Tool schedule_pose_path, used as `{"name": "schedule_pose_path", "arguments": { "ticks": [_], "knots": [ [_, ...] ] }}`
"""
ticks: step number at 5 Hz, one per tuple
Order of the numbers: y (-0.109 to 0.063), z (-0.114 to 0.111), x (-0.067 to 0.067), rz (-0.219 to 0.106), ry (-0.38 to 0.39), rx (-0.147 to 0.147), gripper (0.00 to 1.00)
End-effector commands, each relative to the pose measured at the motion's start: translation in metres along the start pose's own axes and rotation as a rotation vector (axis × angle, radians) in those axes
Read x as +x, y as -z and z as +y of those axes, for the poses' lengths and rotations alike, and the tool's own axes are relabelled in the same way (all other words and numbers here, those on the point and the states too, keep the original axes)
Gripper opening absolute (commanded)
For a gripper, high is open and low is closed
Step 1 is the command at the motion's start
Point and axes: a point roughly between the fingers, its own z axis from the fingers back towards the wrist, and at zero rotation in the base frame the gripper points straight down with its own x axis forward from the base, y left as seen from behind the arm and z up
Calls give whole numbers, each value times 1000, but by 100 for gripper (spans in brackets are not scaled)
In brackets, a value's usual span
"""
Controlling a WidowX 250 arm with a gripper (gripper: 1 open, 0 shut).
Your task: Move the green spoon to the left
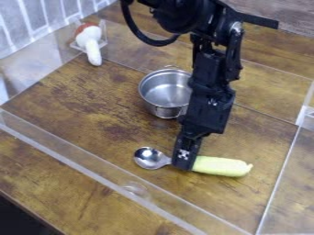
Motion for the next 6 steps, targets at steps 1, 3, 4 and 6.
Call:
{"name": "schedule_pose_path", "arguments": {
  "ticks": [1, 3, 4, 6],
  "knots": [
    [-20, -8, 3, -22, 51, 70, 0],
    [-17, -16, -4, 3, 109, 85, 0],
    [-29, -23, 9, 20, 146, 93, 0],
    [-68, -36, 25, 59, 96, 134, 0]
  ]
}}
